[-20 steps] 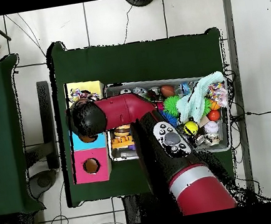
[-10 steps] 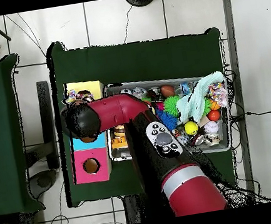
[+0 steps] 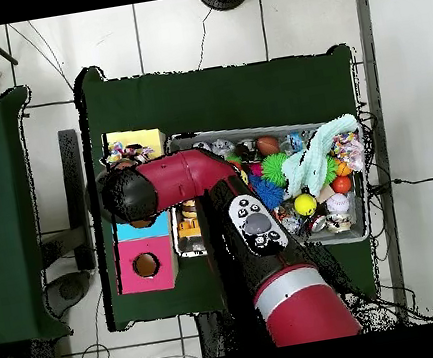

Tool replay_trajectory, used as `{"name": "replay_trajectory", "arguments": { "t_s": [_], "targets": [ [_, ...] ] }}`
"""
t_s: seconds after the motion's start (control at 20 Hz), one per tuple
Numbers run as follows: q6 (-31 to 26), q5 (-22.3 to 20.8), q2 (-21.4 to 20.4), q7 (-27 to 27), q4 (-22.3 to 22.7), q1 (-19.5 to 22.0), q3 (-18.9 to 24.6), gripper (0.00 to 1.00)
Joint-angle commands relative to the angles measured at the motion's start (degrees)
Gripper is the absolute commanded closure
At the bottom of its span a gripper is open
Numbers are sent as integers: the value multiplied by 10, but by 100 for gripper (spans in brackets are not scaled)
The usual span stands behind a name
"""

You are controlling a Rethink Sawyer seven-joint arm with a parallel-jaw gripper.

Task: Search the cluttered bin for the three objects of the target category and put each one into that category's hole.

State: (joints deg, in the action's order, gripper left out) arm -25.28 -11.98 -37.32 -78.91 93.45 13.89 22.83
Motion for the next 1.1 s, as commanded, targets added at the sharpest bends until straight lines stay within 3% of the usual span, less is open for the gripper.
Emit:
{"name": "replay_trajectory", "arguments": {
  "t_s": [0.05, 0.85, 1.1],
  "targets": [
    [-18, -51, 5, -13, -33, 6, -19, 100],
    [-53, -82, 28, -10, -70, 2, -20, 100],
    [-133, -92, 45, -12, -102, -22, -52, 100]
  ]
}}
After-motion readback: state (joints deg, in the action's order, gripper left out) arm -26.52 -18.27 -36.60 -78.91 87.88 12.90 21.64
